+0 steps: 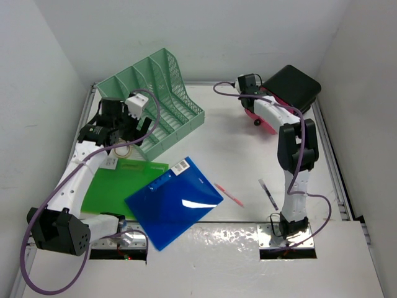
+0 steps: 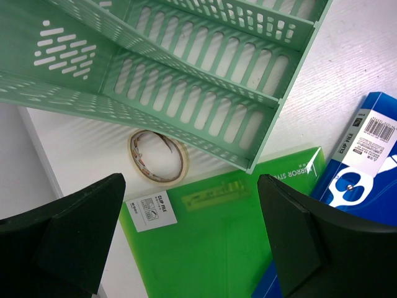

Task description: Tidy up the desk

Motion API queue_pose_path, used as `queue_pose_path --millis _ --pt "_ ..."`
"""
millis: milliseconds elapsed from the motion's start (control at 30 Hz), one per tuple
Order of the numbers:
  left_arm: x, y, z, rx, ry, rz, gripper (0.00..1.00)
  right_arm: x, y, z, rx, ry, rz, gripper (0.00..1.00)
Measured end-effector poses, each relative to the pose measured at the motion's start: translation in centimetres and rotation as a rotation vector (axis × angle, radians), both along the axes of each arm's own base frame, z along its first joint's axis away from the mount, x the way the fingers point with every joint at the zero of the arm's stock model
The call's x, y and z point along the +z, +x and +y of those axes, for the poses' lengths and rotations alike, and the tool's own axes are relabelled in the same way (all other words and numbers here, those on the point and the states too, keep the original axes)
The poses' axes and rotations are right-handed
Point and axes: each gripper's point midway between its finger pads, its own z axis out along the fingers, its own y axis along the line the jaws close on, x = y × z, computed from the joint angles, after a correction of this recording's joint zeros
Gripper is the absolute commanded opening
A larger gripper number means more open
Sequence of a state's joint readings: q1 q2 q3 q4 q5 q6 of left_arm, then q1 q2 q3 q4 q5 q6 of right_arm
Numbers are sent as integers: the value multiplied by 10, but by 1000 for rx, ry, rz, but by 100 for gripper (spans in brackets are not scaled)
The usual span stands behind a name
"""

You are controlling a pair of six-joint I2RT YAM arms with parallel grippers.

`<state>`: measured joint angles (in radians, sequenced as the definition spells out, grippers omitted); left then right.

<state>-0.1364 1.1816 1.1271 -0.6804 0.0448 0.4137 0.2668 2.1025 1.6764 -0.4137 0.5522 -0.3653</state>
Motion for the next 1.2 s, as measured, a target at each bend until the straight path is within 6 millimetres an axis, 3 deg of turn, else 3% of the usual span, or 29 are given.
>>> queue_pose_path --millis 300,467,567,833,967,1200 --pt "0 0 0 -1 0 0 87 -17 -16 -23 -71 -33 40 0" --pt "0 0 -1 -3 -3 0 87 -22 -26 -26 -70 -41 65 0" --pt "0 0 -1 -4 -3 0 87 -11 -25 -24 -65 -27 41 0" --pt "0 0 -1 -5 -4 0 87 46 -28 -21 -66 41 -87 0" --pt "0 0 -2 -7 -6 0 87 57 -51 -22 -82 89 -112 2" --pt "-1 0 -3 -12 -10 1 87 53 -96 -9 -67 283 -102 1"
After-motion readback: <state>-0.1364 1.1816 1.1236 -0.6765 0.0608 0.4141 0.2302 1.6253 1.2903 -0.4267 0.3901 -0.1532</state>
